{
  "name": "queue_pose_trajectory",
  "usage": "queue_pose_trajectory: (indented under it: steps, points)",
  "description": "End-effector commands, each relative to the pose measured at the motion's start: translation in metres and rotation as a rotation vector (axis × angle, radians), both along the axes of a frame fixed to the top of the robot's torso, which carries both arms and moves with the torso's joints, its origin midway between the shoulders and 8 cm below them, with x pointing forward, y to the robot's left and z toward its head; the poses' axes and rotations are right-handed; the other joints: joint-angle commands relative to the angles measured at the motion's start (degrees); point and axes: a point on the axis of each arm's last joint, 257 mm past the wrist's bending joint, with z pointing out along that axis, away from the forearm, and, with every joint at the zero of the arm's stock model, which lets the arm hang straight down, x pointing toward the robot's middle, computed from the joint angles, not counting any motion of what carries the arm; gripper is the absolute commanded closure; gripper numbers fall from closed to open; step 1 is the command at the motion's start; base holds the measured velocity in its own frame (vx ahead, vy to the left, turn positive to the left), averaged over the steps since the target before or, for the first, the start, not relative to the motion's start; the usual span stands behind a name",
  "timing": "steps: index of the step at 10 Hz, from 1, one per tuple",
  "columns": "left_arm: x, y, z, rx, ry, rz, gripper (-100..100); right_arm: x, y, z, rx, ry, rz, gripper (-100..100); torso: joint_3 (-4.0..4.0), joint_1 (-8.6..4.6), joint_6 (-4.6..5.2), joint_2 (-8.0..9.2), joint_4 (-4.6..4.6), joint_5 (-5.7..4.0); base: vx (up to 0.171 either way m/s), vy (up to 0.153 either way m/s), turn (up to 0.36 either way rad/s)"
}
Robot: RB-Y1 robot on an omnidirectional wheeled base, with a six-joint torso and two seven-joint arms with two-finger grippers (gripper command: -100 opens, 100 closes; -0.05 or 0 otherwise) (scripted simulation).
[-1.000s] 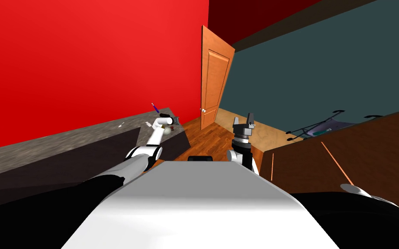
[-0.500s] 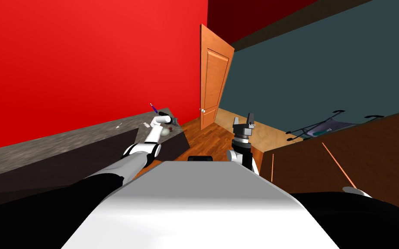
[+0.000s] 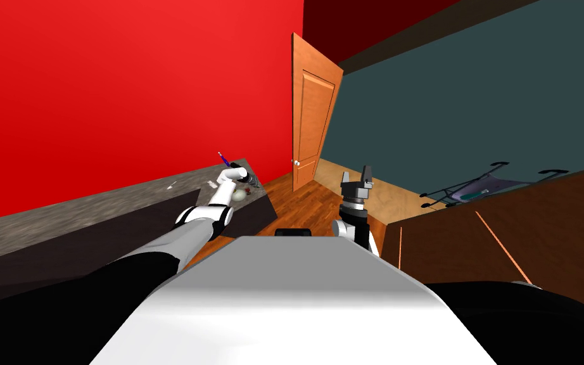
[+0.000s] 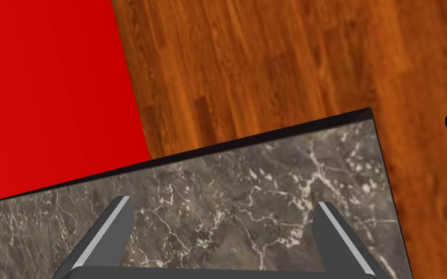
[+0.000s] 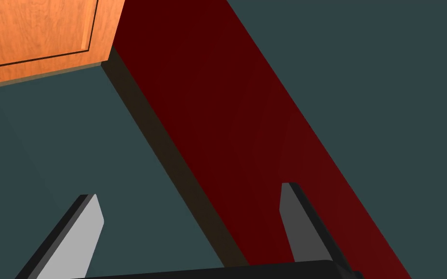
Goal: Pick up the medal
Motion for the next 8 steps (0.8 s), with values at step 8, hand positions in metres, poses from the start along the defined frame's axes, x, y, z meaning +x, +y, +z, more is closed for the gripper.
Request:
queue_pose_trajectory:
  steps: [8]
  points:
    - [-0.049, 0.038, -0.014, -0.080, 0.251, 0.133, -100, 0.000, 0.000, 0.000, 0.000, 0.000, 0.000, 0, 0.05, 0.04, 0.00, 0.07, 0.02, 0.01, 0.033, -0.007, 0.012]
